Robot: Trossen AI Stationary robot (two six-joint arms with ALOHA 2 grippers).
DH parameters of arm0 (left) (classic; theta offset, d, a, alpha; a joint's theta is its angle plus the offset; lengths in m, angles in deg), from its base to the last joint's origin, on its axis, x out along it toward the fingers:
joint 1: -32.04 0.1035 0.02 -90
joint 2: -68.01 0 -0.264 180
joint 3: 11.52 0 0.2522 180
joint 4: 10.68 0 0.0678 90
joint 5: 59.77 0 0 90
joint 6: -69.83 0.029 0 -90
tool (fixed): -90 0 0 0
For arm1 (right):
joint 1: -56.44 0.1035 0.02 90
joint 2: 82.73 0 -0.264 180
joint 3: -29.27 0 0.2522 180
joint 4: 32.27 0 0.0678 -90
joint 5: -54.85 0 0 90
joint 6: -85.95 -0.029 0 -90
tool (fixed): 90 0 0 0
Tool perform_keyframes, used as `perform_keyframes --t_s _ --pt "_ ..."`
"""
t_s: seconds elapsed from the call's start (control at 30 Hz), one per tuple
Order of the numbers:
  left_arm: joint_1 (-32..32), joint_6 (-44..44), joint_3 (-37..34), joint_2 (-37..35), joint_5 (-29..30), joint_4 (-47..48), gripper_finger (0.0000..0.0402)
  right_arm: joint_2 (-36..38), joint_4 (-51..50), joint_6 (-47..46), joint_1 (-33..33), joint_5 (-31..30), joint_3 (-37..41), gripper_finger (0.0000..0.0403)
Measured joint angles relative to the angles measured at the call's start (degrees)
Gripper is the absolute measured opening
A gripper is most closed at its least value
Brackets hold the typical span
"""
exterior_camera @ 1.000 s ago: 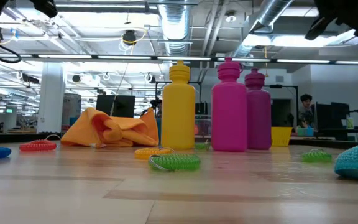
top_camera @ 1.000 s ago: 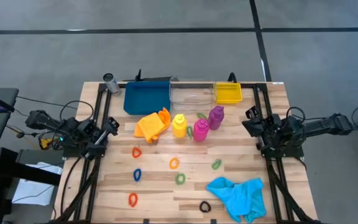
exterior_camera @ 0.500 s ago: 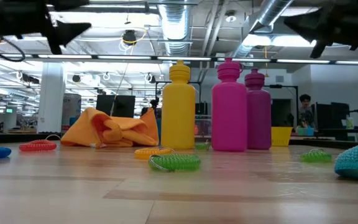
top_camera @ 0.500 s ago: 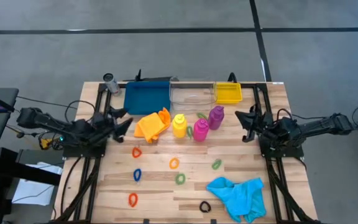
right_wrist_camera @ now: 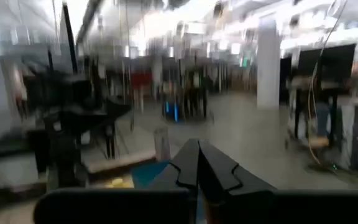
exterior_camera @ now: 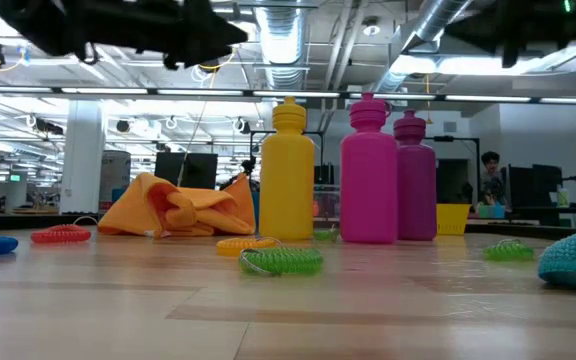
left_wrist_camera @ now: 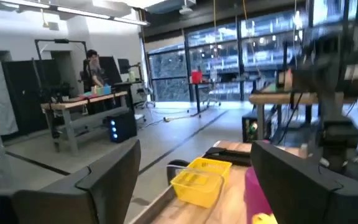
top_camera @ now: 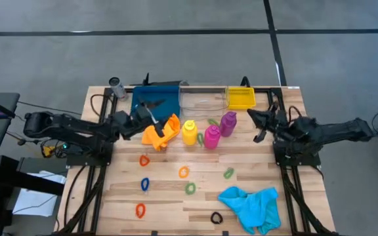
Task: Pick & Place Sports Items
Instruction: Put the pink tumbler into the transparent bin
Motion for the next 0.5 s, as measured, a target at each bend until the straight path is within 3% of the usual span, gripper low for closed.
perform_keyframes --t_s 0.13,0.23,0.33,0.5 --pt "0.1 0.3 1.8 -1.8 0.0 8.2 0.03 -8.7 -34.8 -8.4 0.0 -1.6 -23.3 0.0005" --pt "0.9 1.6 1.9 -4.6 0.7 11.3 0.03 -18.0 -57.4 -15.4 -0.4 -2.1 -39.6 0.0034" --pt "2.2 1.7 1.9 -7.5 0.9 14.9 0.03 -27.3 -73.5 -20.0 -2.3 0.3 -53.4 0.0085" --pt "4.8 5.6 1.9 -10.8 0.9 19.6 0.03 -40.7 -87.2 -21.5 -6.9 7.5 -70.5 0.0185"
